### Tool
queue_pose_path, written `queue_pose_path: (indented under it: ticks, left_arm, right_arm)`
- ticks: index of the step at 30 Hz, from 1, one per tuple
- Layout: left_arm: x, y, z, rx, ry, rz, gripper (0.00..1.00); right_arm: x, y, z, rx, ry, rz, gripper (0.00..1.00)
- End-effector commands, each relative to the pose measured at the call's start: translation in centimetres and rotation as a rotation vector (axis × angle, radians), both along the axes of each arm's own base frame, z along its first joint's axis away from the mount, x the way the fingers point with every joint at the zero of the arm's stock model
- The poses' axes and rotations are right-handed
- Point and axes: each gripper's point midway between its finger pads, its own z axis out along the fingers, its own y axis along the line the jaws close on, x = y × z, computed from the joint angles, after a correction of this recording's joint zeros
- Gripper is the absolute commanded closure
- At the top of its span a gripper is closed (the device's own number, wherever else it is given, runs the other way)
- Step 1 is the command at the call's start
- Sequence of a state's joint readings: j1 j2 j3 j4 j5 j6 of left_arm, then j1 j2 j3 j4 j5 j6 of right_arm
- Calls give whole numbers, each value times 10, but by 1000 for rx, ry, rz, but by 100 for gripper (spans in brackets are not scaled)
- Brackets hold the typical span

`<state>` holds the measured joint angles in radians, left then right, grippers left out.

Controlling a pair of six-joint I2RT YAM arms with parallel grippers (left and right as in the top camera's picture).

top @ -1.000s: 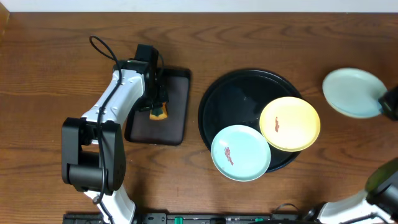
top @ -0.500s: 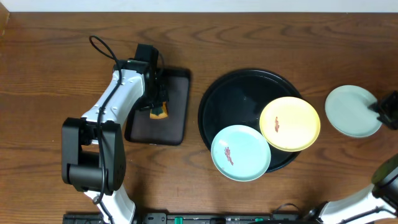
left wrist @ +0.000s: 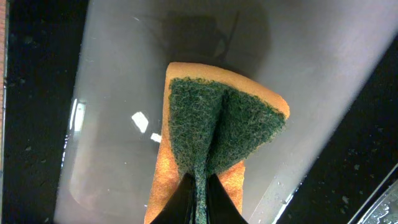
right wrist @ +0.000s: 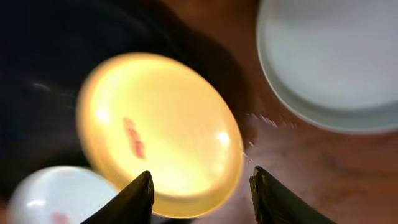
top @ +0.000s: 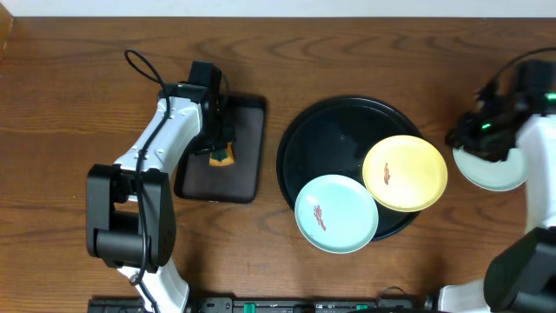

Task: Clean dirty plates on tray and stack at the side
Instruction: 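Grasp the yellow plate rim with the right gripper and drag it to tray center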

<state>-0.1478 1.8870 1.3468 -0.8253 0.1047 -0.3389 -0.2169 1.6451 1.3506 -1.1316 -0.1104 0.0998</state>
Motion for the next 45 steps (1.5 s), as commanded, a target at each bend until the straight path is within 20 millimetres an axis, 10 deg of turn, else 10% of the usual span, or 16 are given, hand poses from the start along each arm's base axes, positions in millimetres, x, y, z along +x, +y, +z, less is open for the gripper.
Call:
queue_pose_path:
  ticks: [1,9,19,26,33,45]
  left_arm:
    - [3,2,6,10,-21,-11,93]
    - [3,2,6,10,-21,-11,93]
    - [3,2,6,10,-21,-11,93]
    - [3,2,6,10,-21,-11,92]
    - [4,2,6,10,-22,-11,92]
    - [4,2,6,11,-22,-11,93]
  right_arm:
    - [-24,-25,-31,-265,124,-43,51]
    - [-26,-21,-72,-208,83,-138,54]
    - [-16,-3,-92,-105,8,-133,99]
    - [12,10,-67,-30,-99,-116,99]
    - [63,70,-28,122,-311,96,99]
    - [76,102,-76,2,-246,72,99]
